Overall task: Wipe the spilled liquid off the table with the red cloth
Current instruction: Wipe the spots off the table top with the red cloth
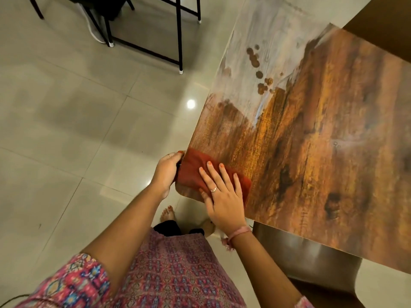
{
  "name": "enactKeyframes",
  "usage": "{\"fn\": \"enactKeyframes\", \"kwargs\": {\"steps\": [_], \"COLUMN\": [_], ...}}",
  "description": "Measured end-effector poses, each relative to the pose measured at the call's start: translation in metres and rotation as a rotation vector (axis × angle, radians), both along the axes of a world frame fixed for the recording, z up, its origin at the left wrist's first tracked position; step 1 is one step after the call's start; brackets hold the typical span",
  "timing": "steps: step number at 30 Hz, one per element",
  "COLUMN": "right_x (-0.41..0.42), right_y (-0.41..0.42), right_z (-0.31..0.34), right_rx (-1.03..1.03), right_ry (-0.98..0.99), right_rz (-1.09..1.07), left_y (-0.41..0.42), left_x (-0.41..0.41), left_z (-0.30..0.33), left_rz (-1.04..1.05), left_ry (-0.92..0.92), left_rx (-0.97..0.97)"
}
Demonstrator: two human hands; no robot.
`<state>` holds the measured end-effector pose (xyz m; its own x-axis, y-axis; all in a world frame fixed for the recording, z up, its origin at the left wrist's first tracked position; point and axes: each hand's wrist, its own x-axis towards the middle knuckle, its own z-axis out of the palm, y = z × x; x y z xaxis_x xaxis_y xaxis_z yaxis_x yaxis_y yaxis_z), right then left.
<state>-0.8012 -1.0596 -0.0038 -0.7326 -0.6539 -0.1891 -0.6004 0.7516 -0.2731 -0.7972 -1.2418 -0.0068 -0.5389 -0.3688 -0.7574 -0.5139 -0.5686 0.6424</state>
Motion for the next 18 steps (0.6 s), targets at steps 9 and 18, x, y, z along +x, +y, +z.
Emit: {"fn": "enactKeyframes", "kwargs": {"steps": [9, 18], "right_x": [-0.202, -0.162], "right_y": [-0.03, -0.038], "right_z": [0.004, -0.001], "right_rx": [-0.029, -0.038], "right_ry": [-0.022, 0.035], "right_rz": [-0.277, -0.341], "left_y": [-0.001, 0.005], "left_x": [-0.012, -0.022], "left_z": [0.006, 0.005], "left_rz": [-0.096, -0.089], "left_ry": [-0.056, -0.176], "left_rx": [-0.126, -0.29]}}
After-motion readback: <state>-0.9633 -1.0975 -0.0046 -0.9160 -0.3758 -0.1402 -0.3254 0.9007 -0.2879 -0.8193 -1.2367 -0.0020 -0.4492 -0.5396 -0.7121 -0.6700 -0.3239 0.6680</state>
